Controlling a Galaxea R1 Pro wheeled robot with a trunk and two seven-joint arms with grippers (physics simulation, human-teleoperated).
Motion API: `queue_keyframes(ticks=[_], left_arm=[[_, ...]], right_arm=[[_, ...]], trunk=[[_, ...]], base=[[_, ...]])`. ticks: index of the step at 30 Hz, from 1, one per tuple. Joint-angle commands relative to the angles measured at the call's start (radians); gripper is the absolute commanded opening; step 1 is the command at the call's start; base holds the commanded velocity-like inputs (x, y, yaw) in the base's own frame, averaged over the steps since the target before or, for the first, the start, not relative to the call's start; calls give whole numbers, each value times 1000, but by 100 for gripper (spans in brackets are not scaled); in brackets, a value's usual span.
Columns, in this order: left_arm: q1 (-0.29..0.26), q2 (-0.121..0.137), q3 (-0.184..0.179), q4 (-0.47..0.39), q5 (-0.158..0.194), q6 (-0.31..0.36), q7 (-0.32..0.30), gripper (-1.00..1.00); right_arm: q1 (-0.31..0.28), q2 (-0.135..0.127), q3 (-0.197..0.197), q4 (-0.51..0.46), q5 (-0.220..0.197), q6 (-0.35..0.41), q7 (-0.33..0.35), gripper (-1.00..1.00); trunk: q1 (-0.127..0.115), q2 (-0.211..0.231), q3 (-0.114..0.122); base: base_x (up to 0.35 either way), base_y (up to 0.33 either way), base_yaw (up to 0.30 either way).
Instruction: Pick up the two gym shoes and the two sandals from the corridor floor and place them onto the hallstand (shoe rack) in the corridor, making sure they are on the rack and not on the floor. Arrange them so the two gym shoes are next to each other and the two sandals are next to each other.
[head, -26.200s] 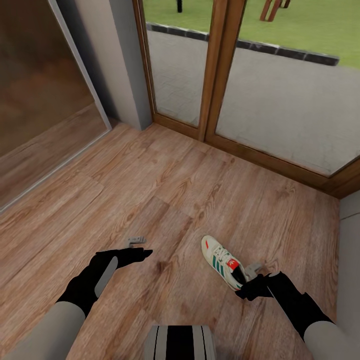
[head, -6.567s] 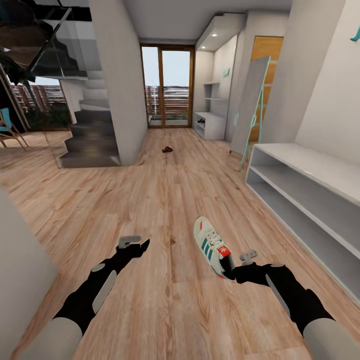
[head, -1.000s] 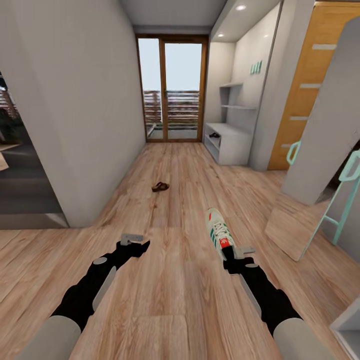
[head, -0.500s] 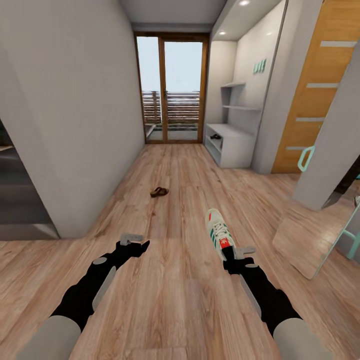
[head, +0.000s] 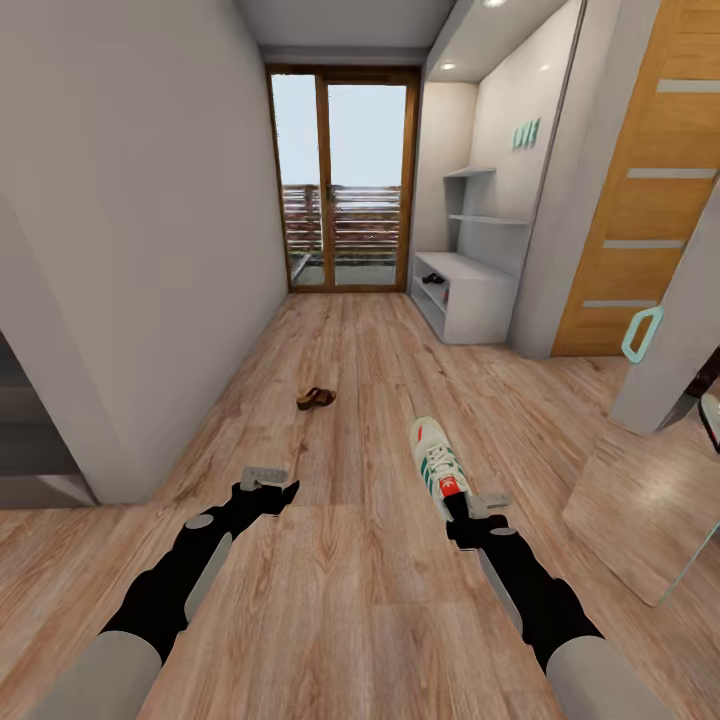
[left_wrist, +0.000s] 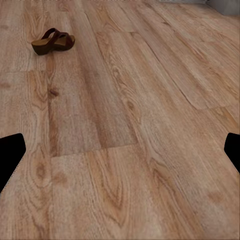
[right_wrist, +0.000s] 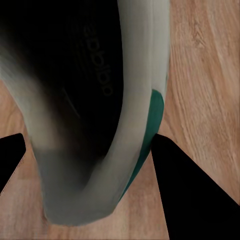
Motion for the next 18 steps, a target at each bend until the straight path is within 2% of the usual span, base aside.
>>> queue_keyframes(ticks=[1,18], left_arm=[[0,1,-2,-1,10,7,1,100],[0,1,-2,-1,12,7,1,100]], right_arm=[[0,-1,5,-2,-2,6,-9,-100],[0,-1,5,0,-1,6,-9,-100]], trunk=[[0,0,-1],[0,0,-1]], base=[[348,0,0],[348,0,0]])
